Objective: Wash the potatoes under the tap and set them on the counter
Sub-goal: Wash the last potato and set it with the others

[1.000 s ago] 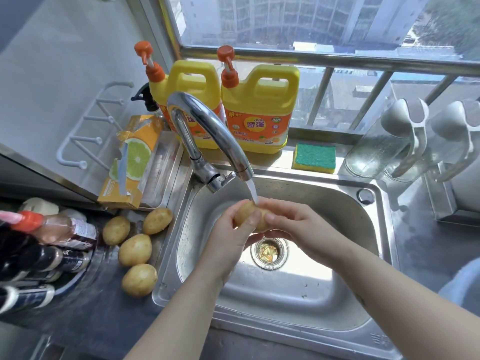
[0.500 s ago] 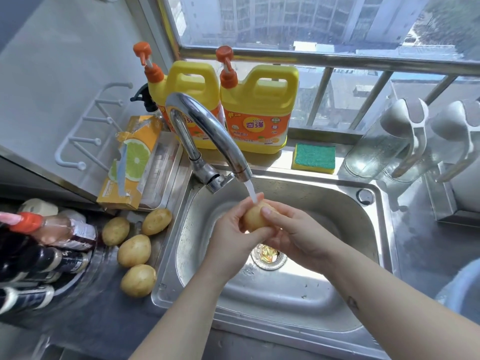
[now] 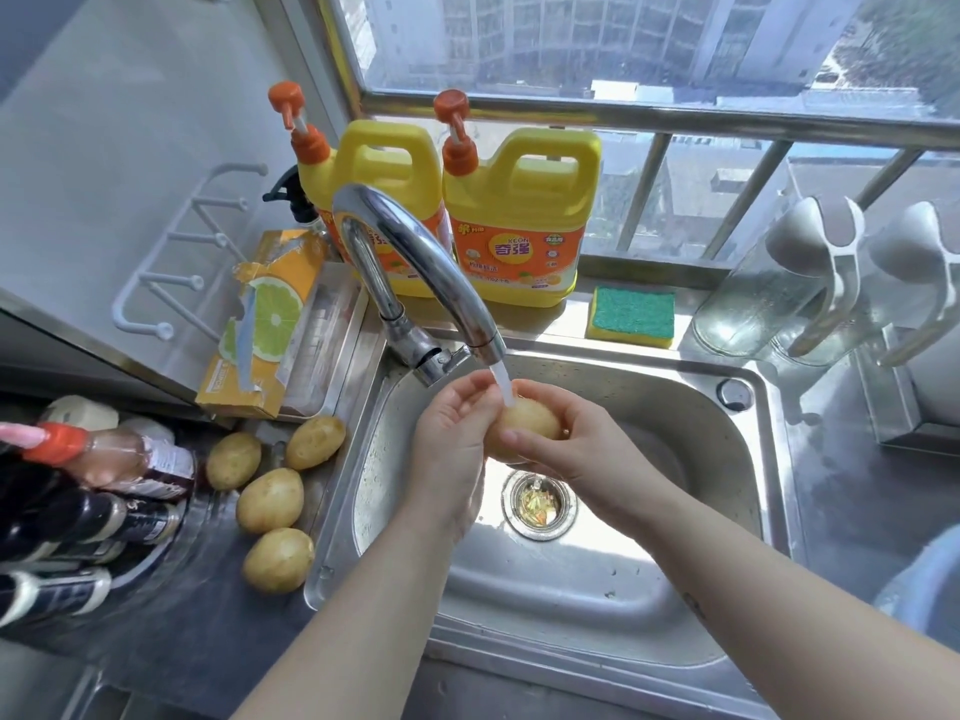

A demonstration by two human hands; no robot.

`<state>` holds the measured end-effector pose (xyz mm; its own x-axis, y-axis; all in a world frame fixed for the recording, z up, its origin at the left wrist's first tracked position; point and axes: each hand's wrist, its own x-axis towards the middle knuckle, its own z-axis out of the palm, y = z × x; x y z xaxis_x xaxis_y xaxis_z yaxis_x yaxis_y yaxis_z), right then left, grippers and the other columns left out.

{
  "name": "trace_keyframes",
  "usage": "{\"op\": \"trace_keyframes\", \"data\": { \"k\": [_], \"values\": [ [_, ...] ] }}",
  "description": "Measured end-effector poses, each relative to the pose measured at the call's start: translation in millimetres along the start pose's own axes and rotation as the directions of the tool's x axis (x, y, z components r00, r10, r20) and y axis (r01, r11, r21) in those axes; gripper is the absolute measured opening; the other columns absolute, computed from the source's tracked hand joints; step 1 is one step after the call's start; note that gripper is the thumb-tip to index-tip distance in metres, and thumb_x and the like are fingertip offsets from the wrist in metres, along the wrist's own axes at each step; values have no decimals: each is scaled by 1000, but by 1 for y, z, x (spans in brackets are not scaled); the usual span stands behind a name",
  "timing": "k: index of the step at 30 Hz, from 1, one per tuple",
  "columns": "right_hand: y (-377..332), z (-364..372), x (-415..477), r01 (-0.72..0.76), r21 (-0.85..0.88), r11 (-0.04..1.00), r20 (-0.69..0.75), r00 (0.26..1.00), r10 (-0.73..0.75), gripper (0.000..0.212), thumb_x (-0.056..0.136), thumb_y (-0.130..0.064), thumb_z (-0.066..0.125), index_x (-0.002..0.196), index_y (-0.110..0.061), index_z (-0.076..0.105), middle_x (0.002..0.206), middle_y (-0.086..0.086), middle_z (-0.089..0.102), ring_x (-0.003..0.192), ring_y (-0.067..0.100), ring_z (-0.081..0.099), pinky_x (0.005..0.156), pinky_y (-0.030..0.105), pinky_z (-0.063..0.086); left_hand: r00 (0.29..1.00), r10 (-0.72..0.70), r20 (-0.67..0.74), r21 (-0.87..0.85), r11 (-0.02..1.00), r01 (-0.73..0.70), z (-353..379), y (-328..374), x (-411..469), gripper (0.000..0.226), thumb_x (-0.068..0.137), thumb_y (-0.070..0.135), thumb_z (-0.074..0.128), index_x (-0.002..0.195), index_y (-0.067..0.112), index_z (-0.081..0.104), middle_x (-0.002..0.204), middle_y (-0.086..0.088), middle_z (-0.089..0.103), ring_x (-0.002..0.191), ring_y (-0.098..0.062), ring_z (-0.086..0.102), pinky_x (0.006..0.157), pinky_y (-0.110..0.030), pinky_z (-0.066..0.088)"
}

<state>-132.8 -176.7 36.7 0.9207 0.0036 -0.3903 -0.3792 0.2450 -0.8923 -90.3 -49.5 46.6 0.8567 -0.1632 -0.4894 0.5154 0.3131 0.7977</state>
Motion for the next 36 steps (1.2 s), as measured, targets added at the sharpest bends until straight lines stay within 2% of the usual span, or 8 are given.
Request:
{"op": "trace_keyframes", "data": {
  "k": [4,9,13,16,20,25,29,36],
  "values": [
    [-1,3,0,-5,-70,998,-26,1000,3,49,75,-20,87,121,-19,69,111,11,74,98,26,73,87,41,61,993,-34,-110,101,994,45,-11,2,14,17,104,13,48,105,17,65,101,-6,68,94,-21,66,77,-32,54],
    [-1,1,-5,-118,-96,988,-68,991,112,24,94,-35,69,110,-19,72,103,10,76,89,21,75,90,44,61,990,73,-123,592,806,14,-37,10,35,26,101,22,54,122,23,69,122,10,67,117,-10,59,97,-27,44],
    [5,4,-6,-218,-58,974,-158,966,206,34,96,-48,60,102,-19,76,96,5,78,89,25,74,95,49,57,994,103,-23,803,595,-43,-43,12,41,29,101,20,53,127,19,66,118,8,66,100,-4,58,73,-6,38],
    [8,5,-7,-279,97,956,-182,939,292,35,96,-48,60,100,-16,75,94,6,77,86,24,72,98,47,56,993,116,25,828,553,-85,-43,11,41,29,101,19,53,127,18,67,115,8,66,101,-4,59,74,-4,38],
    [11,8,-6,-251,203,947,-113,954,277,33,94,-30,67,119,-8,65,117,16,71,103,29,70,94,41,54,997,-73,-12,621,781,65,-36,11,27,24,104,26,48,118,22,67,118,0,70,99,-15,68,89,-34,57],
    [13,15,2,-184,221,958,-185,956,227,40,95,-33,67,125,-7,62,120,19,70,100,23,69,91,40,56,989,-119,84,444,894,70,-28,3,-6,20,102,34,54,118,27,64,116,2,71,104,-13,70,90,-37,58],
    [18,25,-1,-230,147,962,-187,949,256,32,97,-35,63,121,-13,64,110,9,77,102,24,71,98,41,52,993,15,120,609,788,-85,-40,-15,-18,57,84,36,76,134,38,50,129,12,62,112,-6,64,97,-32,53],
    [27,63,6,-341,18,940,-19,940,341,23,99,-31,61,119,-20,67,118,4,72,108,25,67,104,45,49,958,284,-38,842,525,-122,-89,-5,-27,62,83,42,76,137,38,46,132,12,53,117,-11,56,95,-31,50]
  ]
}}
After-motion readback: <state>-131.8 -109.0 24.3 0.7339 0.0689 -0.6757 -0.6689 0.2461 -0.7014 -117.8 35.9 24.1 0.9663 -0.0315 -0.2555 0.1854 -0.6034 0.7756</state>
